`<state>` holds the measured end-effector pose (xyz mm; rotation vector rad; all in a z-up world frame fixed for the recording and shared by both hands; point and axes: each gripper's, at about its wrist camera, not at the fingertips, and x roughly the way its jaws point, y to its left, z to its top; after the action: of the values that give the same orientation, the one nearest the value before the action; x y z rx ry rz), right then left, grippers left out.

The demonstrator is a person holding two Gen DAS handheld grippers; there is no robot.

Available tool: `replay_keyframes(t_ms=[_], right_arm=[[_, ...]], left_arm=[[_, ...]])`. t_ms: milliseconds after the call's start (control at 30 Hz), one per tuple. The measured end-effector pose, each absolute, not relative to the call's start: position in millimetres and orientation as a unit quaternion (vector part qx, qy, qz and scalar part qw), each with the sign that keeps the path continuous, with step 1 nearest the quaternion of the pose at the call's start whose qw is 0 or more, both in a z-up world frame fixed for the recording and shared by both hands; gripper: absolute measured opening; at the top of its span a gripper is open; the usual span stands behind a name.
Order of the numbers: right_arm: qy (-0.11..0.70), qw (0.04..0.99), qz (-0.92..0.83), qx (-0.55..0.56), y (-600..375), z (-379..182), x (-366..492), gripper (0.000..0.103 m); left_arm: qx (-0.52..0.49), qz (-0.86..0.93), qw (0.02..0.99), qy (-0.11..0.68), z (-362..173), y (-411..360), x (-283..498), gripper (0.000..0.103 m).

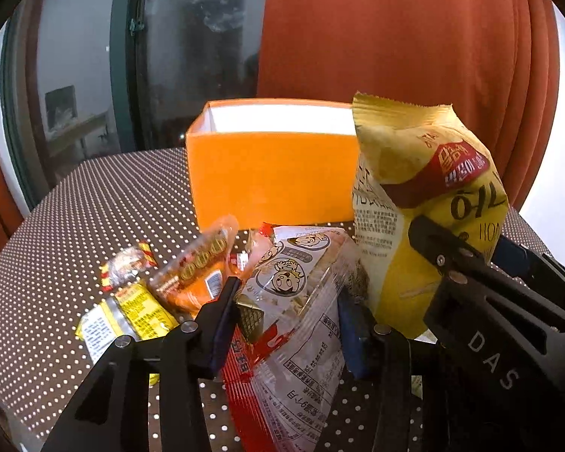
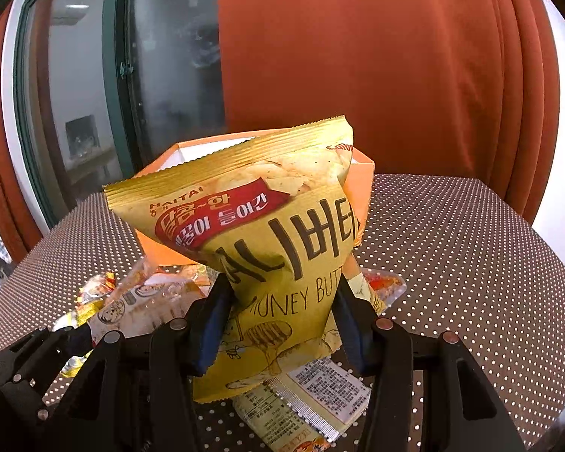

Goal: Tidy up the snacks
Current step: 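Lift the yellow chip bag with the right tool while the left tool grasps the red-white bag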

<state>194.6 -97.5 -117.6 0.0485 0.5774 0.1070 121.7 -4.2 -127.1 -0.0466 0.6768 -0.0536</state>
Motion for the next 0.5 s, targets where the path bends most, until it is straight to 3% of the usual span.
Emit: replay_keyframes(t_ms=[500], right_arm=[[0.247,0.966,0.067,0.039,-100.4,-78.0,161.2,0.055]], left_arm=[[-0.009,-0.011,0.962,0.274,-74.1,-12.2,89.9,0.048]])
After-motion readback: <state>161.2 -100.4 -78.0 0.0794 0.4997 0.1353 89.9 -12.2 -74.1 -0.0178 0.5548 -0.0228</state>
